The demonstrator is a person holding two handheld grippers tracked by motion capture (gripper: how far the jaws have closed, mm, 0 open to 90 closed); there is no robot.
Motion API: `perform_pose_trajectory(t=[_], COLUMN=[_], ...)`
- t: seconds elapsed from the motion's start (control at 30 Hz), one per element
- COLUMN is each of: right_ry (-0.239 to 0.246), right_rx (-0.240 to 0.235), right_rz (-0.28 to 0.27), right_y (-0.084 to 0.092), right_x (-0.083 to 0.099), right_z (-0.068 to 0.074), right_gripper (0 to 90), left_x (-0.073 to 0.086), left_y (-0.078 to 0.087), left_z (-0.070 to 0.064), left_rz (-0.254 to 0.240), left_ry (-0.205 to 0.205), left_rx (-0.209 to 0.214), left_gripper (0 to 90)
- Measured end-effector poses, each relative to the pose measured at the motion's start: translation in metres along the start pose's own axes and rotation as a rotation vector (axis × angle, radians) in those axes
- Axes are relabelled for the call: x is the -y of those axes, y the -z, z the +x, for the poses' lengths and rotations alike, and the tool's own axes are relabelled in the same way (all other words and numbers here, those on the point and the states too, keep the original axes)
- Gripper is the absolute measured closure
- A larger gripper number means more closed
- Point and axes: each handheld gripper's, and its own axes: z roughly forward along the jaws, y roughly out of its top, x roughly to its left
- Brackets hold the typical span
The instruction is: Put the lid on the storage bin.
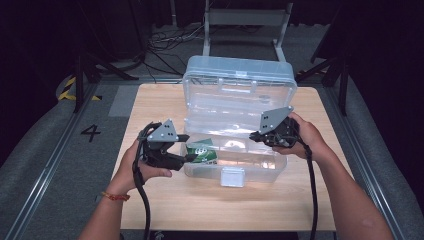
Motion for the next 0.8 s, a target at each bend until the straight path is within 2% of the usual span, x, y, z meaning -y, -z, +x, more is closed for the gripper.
perform_pose_trajectory(t=[0.1,0.17,0.37,0.47,0.63,0.8], right_ry=[0.013,0.013,0.014,0.018,0.017,0.024], right_rx=[0.0,0.005,0.005,0.005,0.006,0.011], right_rz=[-0.003,-0.002,-0.004,-0.002,-0.003,0.004], right_y=[0.0,0.0,0.0,0.0,0.0,0.0], right_x=[0.0,-0.001,0.0,0.0,0.001,0.001], right_z=[0.001,0.002,0.004,0.006,0.008,0.011], right_gripper=[87.9,87.9,87.9,87.9,87.8,87.4], left_x=[-0.005,-0.011,-0.027,-0.036,-0.049,-0.053], left_y=[0.002,0.002,-0.003,-0.008,-0.013,-0.015], left_z=[0.006,0.014,0.032,0.042,0.054,0.061], left_rz=[-0.014,-0.022,-0.002,-0.003,-0.004,-0.006], left_ry=[0.014,0.04,0.07,0.089,0.101,0.12], left_rx=[-0.018,-0.038,-0.099,-0.1,-0.129,-0.155], left_gripper=[38.6,39.5,40.4,41.0,44.1,48.2])
